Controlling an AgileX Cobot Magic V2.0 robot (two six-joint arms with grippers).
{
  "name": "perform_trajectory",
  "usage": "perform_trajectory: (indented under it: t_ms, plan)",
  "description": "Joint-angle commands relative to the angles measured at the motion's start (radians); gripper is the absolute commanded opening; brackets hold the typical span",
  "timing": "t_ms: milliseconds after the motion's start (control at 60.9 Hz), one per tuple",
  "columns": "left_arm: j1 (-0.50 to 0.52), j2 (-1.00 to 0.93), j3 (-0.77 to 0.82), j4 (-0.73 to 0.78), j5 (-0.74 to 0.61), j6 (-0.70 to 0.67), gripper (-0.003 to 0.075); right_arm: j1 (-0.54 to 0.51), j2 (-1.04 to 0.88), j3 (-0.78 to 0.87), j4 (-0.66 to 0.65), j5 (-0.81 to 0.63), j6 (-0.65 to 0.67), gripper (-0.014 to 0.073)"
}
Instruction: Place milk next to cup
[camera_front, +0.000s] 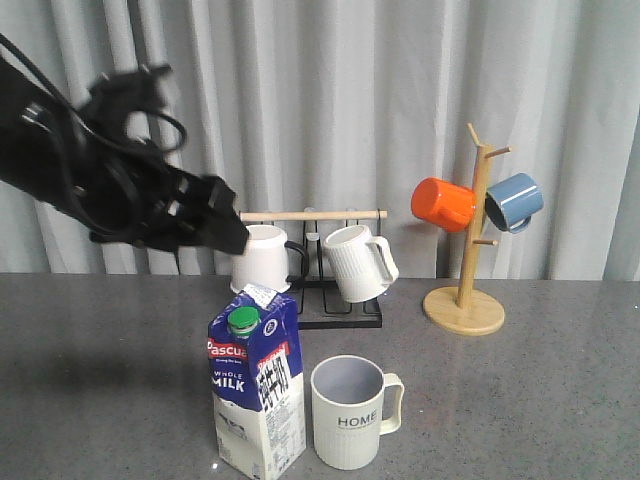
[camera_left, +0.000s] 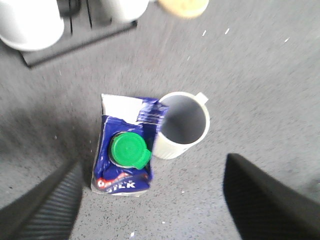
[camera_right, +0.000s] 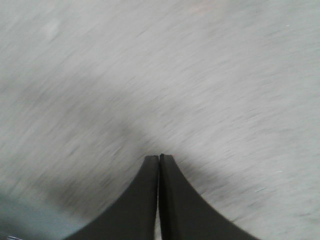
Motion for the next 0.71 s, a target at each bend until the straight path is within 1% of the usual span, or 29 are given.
perform_trajectory:
  t_ms: [0, 66, 82, 148, 164, 230, 328, 509, 608, 690]
  plan:
    - [-0.006, -0.099, -0.031, 0.007, -0.019, 0.003, 0.0377, -0.001, 0.000, -0.024, -0.287, -0.057, 0.238, -0.0005]
    - [-0.006, -0.129, -0.031, 0.028, -0.019, 0.003, 0.0277, -0.001, 0.000, -0.024, -0.408, -0.057, 0.337, -0.0005]
    - [-0.006, -0.136, -0.031, 0.032, -0.019, 0.003, 0.0235, -0.001, 0.000, -0.024, -0.434, -0.057, 0.370, -0.0005]
    - [-0.006, -0.162, -0.031, 0.045, -0.019, 0.005, 0.0124, -0.001, 0.000, -0.024, -0.544, -0.057, 0.451, -0.0005]
    - [-0.006, -0.171, -0.031, 0.050, -0.019, 0.005, 0.0084, -0.001, 0.000, -0.024, -0.562, -0.057, 0.465, -0.0005]
    - [-0.006, -0.197, -0.031, 0.065, -0.019, 0.010, -0.0010, -0.001, 0.000, -0.024, -0.621, -0.057, 0.511, -0.0005]
    - [-0.006, -0.237, -0.031, 0.081, -0.019, 0.024, -0.0008, -0.001, 0.000, -0.024, -0.669, -0.057, 0.530, -0.0005]
    - [-0.006, -0.339, -0.007, 0.081, -0.025, 0.039, -0.0008, -0.001, 0.000, -0.024, -0.676, -0.057, 0.530, -0.0005]
    - [-0.006, -0.425, 0.094, 0.079, -0.057, 0.045, -0.0008, -0.001, 0.000, -0.024, -0.676, -0.057, 0.530, -0.0005]
    - [-0.006, -0.531, 0.259, 0.073, -0.149, 0.045, -0.0008, -0.001, 0.000, -0.024, -0.676, -0.057, 0.530, -0.0005]
